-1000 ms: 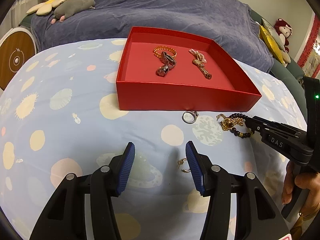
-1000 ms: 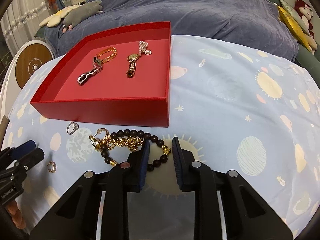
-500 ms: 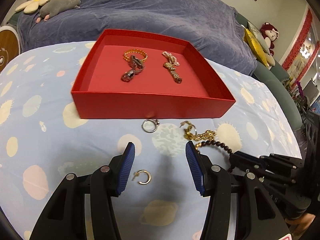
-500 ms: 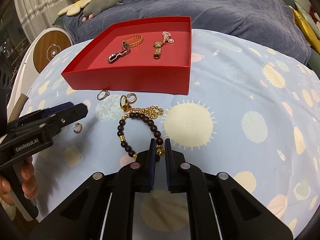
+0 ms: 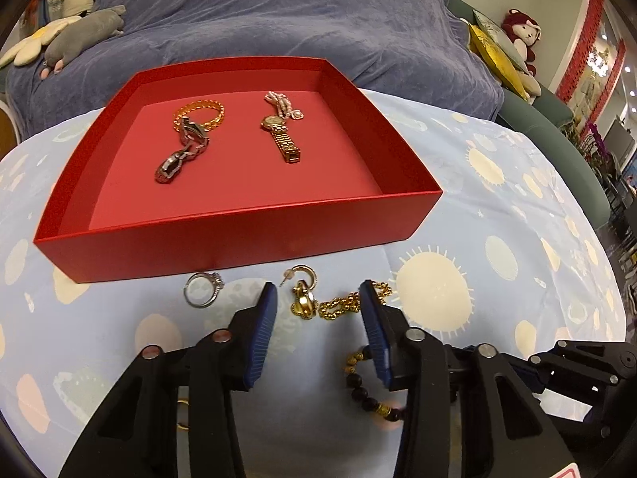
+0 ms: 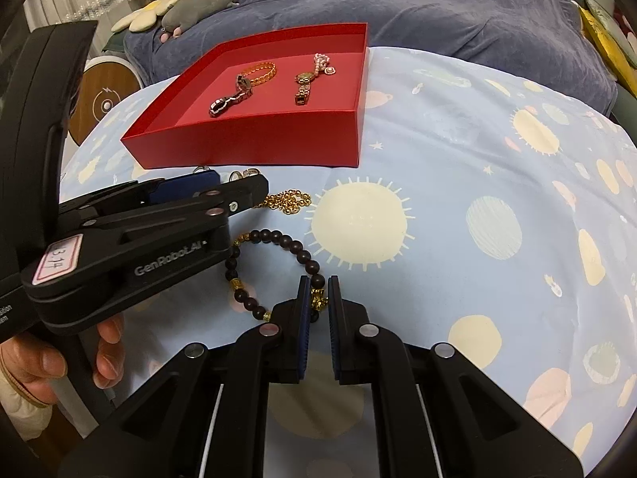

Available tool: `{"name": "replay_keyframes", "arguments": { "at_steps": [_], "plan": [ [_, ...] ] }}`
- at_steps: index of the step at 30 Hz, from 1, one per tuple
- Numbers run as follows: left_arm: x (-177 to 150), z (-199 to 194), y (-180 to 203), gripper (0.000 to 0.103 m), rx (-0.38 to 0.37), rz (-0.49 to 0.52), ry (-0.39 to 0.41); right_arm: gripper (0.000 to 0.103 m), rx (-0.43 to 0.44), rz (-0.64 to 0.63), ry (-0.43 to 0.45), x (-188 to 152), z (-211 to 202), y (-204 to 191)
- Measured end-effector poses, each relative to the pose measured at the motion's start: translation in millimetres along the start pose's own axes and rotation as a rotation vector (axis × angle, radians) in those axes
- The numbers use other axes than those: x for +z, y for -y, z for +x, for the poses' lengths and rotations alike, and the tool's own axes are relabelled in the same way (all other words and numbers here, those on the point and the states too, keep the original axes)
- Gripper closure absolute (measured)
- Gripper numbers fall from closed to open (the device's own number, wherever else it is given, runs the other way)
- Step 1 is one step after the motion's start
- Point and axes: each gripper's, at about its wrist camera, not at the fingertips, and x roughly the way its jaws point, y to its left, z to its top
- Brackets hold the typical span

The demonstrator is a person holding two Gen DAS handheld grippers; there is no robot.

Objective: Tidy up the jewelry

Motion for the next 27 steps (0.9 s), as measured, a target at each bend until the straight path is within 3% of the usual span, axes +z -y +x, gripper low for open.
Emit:
{"name": "replay_keyframes", "arguments": {
  "at_steps": [2, 4, 6, 17, 27],
  "plan": [
    [0, 5, 2, 0.076, 0.013, -0.003, 0.002, 0.095, 0.0, 0.003, 0.001, 1, 0, 1],
    [-1, 5, 4, 0.093, 0.024, 0.013, 0.006, 0.095, 0.0, 0.004, -0.001, 1, 1, 1],
    [-1, 3, 1, 0.101, 0.017, 0.009, 0.007, 0.095, 0.002, 0.005, -0.002, 1, 0, 1],
    [1, -55, -23, 0.102, 0.009, -0.017, 0.068, 0.095, 0.035, 0.02, 0.098, 20, -33, -4],
    [33, -106, -61, 0.102, 0.07, -0.053, 0.148, 0.095, 0.09, 0.027, 0.291, 86, -69, -27]
  ]
}}
